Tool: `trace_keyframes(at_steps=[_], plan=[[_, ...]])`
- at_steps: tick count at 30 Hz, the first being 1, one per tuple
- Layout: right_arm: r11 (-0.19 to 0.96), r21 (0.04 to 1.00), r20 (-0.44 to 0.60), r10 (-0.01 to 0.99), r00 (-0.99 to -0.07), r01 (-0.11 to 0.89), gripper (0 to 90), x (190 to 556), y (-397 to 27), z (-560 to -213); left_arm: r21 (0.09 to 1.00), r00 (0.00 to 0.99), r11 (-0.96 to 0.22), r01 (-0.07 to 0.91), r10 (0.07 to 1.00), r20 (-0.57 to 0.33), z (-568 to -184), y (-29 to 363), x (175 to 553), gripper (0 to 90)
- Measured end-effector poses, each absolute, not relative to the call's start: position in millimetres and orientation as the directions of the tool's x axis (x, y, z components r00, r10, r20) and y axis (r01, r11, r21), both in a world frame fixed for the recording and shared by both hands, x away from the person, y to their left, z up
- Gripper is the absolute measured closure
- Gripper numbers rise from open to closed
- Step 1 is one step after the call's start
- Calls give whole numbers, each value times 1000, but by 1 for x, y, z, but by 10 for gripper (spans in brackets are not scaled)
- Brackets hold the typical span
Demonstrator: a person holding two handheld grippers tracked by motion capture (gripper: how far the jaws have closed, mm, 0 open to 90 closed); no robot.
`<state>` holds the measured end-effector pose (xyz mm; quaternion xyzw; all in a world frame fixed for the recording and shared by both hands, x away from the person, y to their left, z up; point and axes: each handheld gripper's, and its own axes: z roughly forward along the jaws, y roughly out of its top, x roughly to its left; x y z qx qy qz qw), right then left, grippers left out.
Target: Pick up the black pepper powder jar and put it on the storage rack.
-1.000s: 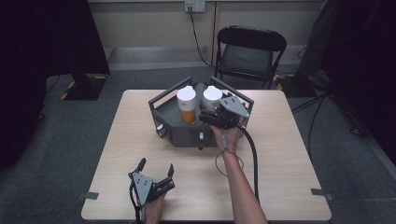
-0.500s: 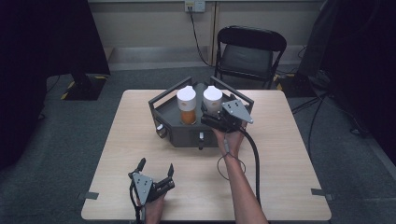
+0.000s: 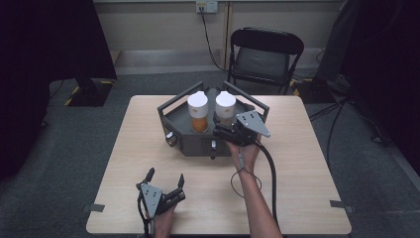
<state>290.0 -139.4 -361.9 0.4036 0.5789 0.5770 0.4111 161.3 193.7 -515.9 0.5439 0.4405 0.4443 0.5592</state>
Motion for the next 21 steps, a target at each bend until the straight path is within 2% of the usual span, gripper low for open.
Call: trace_keyframes(at_steps=[21], plan=[[-23, 1000, 15, 941, -339, -20, 0, 258, -153, -380, 1000, 217, 14, -18, 976, -9, -516, 194, 161, 10]])
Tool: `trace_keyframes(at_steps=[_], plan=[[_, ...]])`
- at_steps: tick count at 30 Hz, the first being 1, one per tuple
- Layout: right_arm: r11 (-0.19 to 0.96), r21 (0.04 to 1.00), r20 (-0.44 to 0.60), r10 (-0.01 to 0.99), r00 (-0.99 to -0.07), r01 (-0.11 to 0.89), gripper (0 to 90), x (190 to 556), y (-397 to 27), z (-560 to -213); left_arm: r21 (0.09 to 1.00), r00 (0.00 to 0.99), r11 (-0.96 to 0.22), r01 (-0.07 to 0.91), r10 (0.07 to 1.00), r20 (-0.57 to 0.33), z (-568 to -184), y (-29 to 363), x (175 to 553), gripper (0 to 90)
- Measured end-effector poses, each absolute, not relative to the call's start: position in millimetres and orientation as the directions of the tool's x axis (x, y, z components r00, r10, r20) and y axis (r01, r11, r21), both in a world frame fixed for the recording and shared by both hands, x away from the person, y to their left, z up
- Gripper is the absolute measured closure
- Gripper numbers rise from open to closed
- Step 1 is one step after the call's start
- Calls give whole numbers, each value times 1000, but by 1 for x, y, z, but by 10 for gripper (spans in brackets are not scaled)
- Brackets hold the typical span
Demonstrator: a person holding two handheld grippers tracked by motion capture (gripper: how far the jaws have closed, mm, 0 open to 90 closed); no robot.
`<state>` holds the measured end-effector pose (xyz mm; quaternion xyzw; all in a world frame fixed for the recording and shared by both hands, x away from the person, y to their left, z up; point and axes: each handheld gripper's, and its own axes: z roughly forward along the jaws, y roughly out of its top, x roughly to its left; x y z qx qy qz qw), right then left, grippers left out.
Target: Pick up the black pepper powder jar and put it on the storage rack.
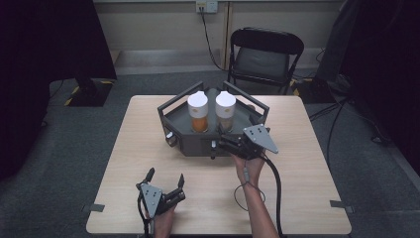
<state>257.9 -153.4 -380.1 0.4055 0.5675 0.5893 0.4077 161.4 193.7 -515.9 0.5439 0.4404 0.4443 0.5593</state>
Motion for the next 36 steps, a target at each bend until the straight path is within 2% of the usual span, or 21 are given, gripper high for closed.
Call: trace_keyframes(at_steps=[11, 26, 36], plan=[[-9, 999, -4, 944, -329, -36, 0, 241, -157, -391, 1000, 218, 13, -18, 976, -9, -516, 194, 161, 9], [-41, 998, 22, 948, -317, -54, 0, 215, -165, -410, 1000, 218, 13, -18, 976, -9, -516, 194, 161, 8], [-30, 999, 19, 952, -306, -32, 0, 203, -167, -422, 1000, 218, 13, -18, 976, -9, -516, 194, 161, 7]])
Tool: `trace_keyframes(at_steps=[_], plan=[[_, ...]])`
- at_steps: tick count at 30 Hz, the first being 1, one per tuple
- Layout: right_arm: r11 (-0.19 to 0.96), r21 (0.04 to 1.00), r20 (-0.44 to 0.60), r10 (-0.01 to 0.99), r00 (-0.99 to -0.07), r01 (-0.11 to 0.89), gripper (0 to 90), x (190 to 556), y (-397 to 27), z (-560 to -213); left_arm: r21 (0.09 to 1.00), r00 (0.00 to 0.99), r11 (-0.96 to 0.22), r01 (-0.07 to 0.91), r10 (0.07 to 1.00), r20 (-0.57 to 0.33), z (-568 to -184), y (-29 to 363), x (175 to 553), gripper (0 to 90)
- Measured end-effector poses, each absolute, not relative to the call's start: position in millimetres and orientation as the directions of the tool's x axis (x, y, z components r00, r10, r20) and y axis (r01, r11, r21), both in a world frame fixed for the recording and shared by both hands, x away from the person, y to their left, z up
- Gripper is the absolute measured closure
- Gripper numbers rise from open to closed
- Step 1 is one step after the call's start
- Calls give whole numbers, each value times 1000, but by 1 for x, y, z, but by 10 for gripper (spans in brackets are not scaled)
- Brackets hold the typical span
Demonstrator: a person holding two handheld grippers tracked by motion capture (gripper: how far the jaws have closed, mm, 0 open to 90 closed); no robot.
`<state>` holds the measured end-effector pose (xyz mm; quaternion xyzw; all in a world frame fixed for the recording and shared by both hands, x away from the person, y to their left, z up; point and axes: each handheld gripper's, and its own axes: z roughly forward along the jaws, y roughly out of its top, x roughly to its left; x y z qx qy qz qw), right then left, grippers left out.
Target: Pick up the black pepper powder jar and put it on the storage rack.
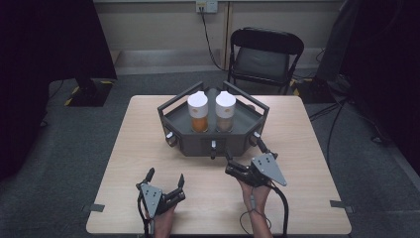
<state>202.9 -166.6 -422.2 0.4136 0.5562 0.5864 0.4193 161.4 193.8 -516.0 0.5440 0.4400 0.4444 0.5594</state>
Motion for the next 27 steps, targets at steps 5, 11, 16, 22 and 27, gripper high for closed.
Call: trace_keyframes(at_steps=[5, 11, 16, 22, 27], plan=[[-26, 999, 18, 954, -298, -24, 0, 198, -168, -426, 1000, 218, 13, -18, 976, -9, -516, 194, 161, 8], [-21, 1000, 15, 957, -289, -16, 0, 192, -168, -434, 1000, 218, 13, -18, 976, -9, -516, 194, 161, 8], [-15, 1000, 11, 959, -282, -14, 0, 187, -169, -441, 1000, 218, 13, -18, 976, -9, -516, 194, 161, 7], [-18, 1000, 13, 960, -279, -17, 0, 181, -171, -451, 1000, 218, 13, -18, 976, -9, -516, 194, 161, 8], [-23, 1000, 19, 962, -274, -10, 0, 177, -172, -457, 1000, 218, 13, -18, 976, -9, -516, 194, 161, 8]])
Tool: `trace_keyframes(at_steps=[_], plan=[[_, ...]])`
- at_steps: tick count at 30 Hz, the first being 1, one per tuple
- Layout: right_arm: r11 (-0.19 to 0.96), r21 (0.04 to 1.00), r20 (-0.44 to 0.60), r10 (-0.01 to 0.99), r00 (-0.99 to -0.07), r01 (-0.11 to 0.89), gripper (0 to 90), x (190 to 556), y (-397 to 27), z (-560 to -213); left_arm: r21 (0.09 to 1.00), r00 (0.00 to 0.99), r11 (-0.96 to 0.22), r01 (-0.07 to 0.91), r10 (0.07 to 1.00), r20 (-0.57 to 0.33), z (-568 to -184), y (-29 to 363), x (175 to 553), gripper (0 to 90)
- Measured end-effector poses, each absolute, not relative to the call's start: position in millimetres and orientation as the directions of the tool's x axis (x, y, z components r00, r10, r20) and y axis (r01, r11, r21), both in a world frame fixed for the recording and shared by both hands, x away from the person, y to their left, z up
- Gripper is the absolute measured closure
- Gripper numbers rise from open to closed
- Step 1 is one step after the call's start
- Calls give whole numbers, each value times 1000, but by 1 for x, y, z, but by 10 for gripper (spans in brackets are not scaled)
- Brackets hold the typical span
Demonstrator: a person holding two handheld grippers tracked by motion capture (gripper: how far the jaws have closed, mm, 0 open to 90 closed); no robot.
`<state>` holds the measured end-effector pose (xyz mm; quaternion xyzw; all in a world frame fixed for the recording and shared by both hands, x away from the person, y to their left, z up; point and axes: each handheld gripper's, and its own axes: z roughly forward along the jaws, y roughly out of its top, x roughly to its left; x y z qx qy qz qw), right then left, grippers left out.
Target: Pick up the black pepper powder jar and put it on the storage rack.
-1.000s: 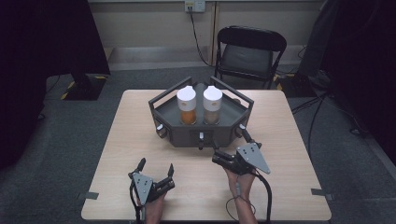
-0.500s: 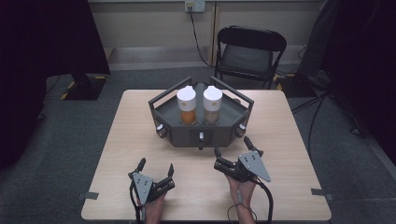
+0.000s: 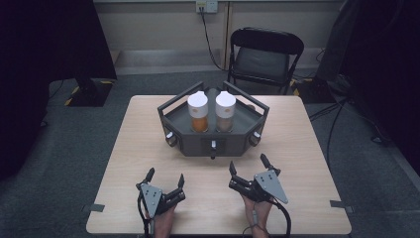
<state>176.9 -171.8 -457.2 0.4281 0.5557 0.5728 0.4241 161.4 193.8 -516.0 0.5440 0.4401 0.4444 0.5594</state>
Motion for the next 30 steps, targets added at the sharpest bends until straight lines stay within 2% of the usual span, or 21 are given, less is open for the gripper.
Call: trace_keyframes(at_steps=[30], plan=[[-13, 1000, 17, 966, -260, 17, 0, 157, -170, -495, 1000, 218, 14, -18, 976, -9, -516, 194, 161, 6]])
